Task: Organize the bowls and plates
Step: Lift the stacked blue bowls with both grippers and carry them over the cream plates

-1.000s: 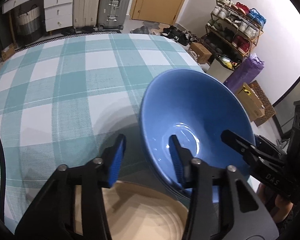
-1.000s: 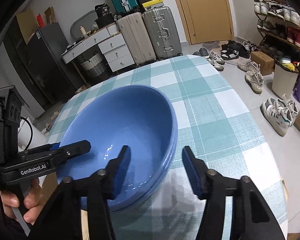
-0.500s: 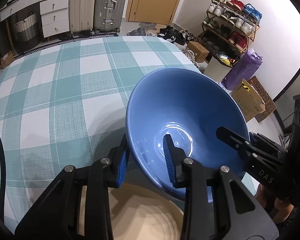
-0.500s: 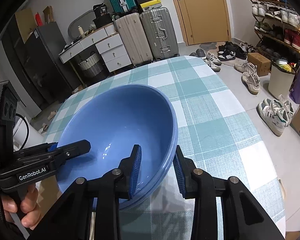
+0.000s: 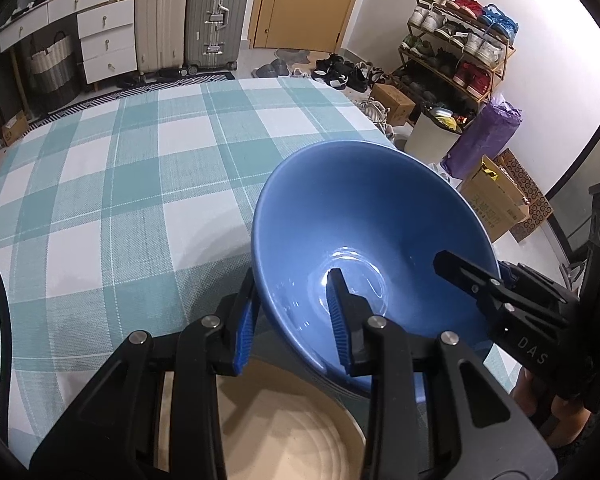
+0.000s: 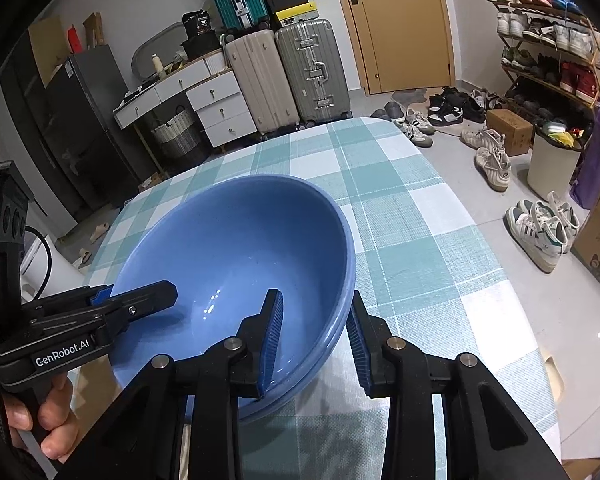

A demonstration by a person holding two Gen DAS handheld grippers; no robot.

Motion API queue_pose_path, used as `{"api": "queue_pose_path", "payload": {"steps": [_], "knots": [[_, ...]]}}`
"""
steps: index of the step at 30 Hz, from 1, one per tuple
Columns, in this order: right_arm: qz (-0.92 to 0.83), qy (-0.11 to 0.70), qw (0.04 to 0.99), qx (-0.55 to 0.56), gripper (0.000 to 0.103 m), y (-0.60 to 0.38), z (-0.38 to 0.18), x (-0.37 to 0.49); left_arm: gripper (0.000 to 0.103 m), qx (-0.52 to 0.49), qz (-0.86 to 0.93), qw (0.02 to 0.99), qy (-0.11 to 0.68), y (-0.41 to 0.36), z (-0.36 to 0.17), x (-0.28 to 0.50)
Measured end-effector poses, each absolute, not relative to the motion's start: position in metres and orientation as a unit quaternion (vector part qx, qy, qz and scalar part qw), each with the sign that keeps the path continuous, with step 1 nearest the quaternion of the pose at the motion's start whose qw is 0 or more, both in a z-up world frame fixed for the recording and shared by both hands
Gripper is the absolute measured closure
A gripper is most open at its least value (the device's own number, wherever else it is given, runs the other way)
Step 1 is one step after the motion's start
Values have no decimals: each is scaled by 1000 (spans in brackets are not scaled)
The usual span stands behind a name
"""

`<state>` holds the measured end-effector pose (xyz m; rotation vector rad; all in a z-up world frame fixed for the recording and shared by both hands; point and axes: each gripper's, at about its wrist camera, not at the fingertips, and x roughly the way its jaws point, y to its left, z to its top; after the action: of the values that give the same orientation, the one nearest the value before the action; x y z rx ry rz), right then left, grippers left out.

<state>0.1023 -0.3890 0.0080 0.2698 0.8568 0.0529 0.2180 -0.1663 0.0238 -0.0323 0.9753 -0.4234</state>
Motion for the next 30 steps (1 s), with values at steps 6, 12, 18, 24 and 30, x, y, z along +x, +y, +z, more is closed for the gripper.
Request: {"api": "queue_pose_path", "payload": {"steps": [6,12,18,24,30], "knots": [[25,409,903,128,70,-389,15,97,73,-14,-204,866,457,-167,34,210],[23,401,907,125,70,-388,25,89,73,-18,-207,869,448,-166,46,198],[22,391,912,121,70,-386,37,79,73,-18,-210,875,436,-164,61,185],[22,382,917,116,70,-382,50,68,73,-20,-210,879,427,-159,75,171],[25,375,920,112,70,-375,61,59,73,-22,-208,885,417,-152,89,156]]}}
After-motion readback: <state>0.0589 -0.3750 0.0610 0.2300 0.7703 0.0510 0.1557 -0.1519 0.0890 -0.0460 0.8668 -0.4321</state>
